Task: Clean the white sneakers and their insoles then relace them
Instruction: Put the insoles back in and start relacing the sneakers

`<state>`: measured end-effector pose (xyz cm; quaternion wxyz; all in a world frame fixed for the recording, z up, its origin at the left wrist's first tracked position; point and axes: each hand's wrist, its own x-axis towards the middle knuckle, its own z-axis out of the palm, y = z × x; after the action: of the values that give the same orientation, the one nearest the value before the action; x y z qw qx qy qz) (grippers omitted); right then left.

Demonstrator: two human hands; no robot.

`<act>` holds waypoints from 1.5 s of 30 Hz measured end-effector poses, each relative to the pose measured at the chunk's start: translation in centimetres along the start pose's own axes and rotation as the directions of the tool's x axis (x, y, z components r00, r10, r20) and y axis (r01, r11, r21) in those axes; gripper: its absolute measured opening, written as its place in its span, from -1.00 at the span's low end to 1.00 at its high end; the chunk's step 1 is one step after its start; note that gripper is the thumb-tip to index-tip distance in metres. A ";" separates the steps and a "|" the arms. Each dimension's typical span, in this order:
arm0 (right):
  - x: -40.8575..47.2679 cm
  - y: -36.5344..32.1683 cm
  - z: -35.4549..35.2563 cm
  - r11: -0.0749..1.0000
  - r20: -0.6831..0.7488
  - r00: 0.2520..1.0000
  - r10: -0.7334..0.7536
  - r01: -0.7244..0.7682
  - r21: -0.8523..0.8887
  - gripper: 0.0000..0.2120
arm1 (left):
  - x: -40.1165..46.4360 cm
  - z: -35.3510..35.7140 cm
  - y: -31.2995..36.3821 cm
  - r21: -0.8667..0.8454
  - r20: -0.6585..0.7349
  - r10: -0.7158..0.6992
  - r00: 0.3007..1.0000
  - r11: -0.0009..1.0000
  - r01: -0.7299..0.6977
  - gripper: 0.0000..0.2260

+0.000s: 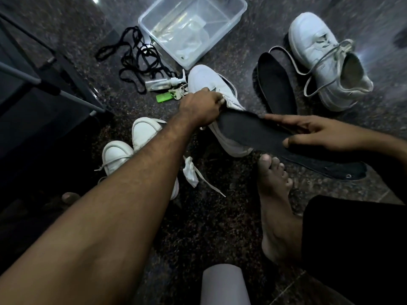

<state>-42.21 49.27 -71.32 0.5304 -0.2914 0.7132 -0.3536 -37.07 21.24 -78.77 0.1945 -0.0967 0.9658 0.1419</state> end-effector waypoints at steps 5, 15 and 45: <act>-0.3 -1.1 0.0 0.986 0.038 0.985 0.166 -0.165 -0.016 -0.40 | 0.7 -0.3 1.0 0.076 -0.011 -0.006 1.000 0.997 0.007 -0.65; 3.2 -4.6 1.9 0.943 -0.107 0.955 0.275 -0.290 -0.165 -0.82 | -3.3 -0.4 3.4 0.299 -0.184 0.180 0.966 0.947 -0.120 -0.86; 1.3 -0.3 5.4 0.154 0.324 0.898 -0.298 0.380 -0.912 -0.40 | -1.6 0.3 2.6 0.148 -0.144 0.177 0.974 0.977 -0.156 -0.77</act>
<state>-37.32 47.03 -72.85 0.1694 -0.7162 0.6744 0.0589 -36.17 23.97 -77.82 0.1115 -0.0125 0.9902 0.0835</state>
